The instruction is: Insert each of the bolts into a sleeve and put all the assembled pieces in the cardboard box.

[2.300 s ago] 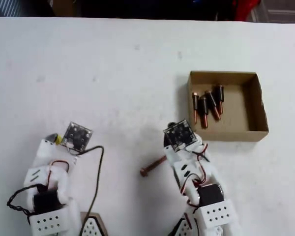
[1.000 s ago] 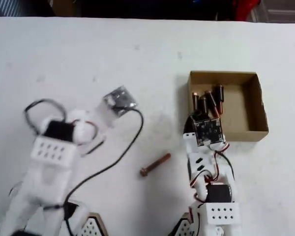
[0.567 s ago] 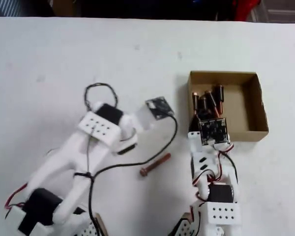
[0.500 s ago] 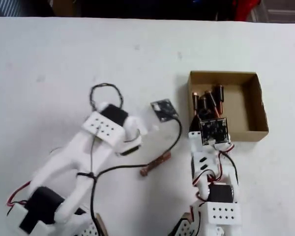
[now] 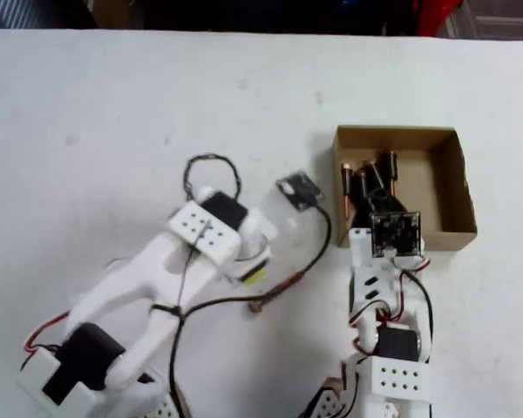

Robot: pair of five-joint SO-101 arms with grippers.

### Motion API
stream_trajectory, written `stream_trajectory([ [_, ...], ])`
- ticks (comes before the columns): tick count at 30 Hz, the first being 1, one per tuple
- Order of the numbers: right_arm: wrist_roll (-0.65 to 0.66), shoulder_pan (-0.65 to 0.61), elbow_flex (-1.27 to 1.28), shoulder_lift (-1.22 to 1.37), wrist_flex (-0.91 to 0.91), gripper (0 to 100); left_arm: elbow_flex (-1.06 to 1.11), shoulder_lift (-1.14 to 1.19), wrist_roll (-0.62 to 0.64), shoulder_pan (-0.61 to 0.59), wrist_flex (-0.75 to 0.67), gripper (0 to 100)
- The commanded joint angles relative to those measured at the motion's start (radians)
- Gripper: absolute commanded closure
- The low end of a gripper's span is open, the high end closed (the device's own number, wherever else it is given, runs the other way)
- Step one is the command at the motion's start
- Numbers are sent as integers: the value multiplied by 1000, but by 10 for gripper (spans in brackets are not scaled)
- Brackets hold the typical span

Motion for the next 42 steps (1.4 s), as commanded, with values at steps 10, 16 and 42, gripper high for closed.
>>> stream_trajectory([
  [10,-11,10,-9,-19,-35,981,-48,105,20,148,-84,844],
  [16,-11,10,-9,-19,-30,981,-46,153,20,151,-115,779],
  [42,-11,8,-9,-19,-25,981,123,157,20,59,-267,779],
])
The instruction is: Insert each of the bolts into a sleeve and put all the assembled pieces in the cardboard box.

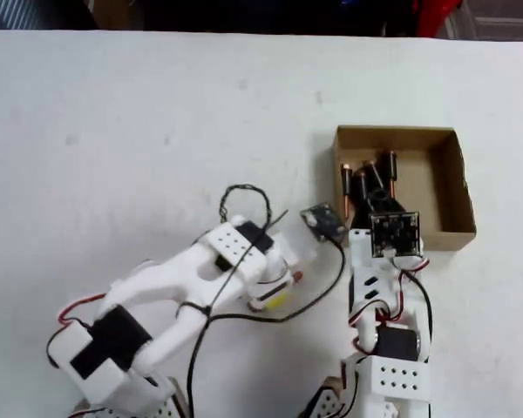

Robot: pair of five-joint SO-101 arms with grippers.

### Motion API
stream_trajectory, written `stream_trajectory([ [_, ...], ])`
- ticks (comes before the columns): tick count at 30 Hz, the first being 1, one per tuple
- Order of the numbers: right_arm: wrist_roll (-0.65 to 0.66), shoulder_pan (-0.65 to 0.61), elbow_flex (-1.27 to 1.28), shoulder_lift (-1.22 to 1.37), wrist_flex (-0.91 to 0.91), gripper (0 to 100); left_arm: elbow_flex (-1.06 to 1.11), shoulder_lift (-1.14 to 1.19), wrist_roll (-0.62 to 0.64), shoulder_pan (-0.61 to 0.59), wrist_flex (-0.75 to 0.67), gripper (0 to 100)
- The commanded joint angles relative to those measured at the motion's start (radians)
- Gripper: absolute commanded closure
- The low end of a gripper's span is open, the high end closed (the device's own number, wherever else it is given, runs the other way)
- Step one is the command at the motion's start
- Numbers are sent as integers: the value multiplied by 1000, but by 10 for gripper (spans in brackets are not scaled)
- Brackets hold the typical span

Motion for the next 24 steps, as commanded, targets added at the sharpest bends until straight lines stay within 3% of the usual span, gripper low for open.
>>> stream_trajectory([
  [1,-12,7,-14,-21,-25,981,-2,-1,-2,-36,20,779],
  [4,-12,7,-14,-21,-25,981,2,-1,-2,-38,12,788],
  [13,-12,2,0,-19,-31,981,66,-2,-2,-36,-127,955],
  [19,-12,1,2,-19,-31,981,61,-8,-3,-42,-132,973],
  [24,-12,-1,3,-19,-31,981,64,-10,-3,-165,-129,973],
])
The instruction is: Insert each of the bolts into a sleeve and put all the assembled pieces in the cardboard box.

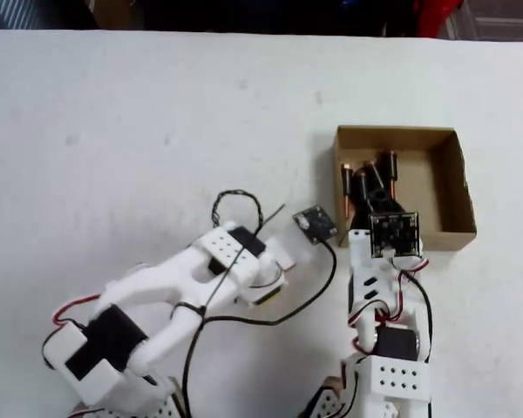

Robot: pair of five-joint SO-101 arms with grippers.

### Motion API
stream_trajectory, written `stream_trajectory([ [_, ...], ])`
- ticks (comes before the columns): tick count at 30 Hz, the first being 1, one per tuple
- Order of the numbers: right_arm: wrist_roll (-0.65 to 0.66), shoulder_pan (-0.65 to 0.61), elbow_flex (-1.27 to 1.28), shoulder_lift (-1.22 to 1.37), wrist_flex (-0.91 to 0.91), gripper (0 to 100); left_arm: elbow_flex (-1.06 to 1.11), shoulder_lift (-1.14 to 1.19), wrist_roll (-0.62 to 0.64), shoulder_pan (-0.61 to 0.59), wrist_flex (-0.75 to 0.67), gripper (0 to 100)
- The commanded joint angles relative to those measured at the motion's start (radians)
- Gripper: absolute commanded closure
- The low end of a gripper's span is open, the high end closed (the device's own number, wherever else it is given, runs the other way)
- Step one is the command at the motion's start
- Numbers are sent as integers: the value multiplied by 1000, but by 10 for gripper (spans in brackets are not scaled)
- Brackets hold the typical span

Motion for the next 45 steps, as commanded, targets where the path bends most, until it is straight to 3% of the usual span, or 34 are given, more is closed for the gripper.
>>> stream_trajectory([
  [1,-11,-1,-5,-18,-30,981,-2,-7,-11,-150,-37,973],
  [7,-11,-1,-5,-18,-30,981,-43,-8,-361,-242,77,980],
  [9,-11,-1,-5,-18,-30,981,-69,-8,-425,-242,104,980],
  [18,-11,-2,-5,-18,-30,981,-91,-8,-436,-243,172,979],
  [34,-11,-2,-5,-18,-30,981,-184,-7,-448,-386,230,979],
  [45,-11,-25,-2,-18,-30,981,-216,-7,-753,-389,239,979],
])
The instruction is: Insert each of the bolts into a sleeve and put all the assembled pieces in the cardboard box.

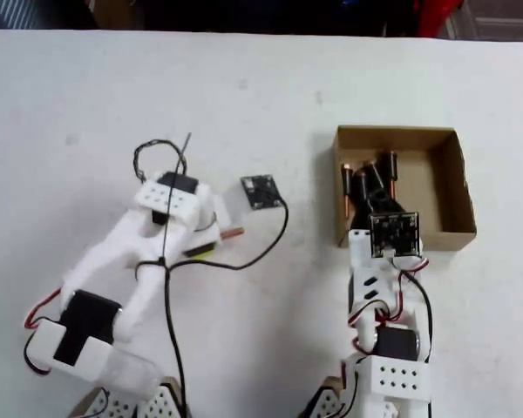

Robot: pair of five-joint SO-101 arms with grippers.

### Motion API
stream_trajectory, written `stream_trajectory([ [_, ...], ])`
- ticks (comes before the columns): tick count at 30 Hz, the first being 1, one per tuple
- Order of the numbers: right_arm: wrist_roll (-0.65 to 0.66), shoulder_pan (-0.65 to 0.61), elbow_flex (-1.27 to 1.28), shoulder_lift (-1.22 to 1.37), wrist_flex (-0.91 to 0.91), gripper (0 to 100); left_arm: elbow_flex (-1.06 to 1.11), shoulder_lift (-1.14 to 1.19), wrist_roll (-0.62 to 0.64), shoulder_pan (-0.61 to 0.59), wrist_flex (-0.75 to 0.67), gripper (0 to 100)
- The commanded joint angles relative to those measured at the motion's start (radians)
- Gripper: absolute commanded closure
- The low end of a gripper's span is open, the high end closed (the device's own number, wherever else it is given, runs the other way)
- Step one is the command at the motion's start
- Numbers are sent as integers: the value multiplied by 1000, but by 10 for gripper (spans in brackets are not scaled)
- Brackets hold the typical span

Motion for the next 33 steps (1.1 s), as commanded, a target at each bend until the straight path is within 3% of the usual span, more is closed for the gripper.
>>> stream_trajectory([
  [1,-9,-30,-2,-18,-30,981,-49,-13,-91,-8,15,979],
  [7,-9,-27,-2,-18,-30,981,-68,-15,-183,-10,66,979],
  [18,-9,-27,0,-18,-28,981,-333,-13,-207,-41,379,979],
  [28,-9,-27,0,-18,-30,981,-273,-7,-235,-45,430,979],
  [33,-9,-27,0,-18,-28,981,-183,-12,-295,-47,339,979],
])
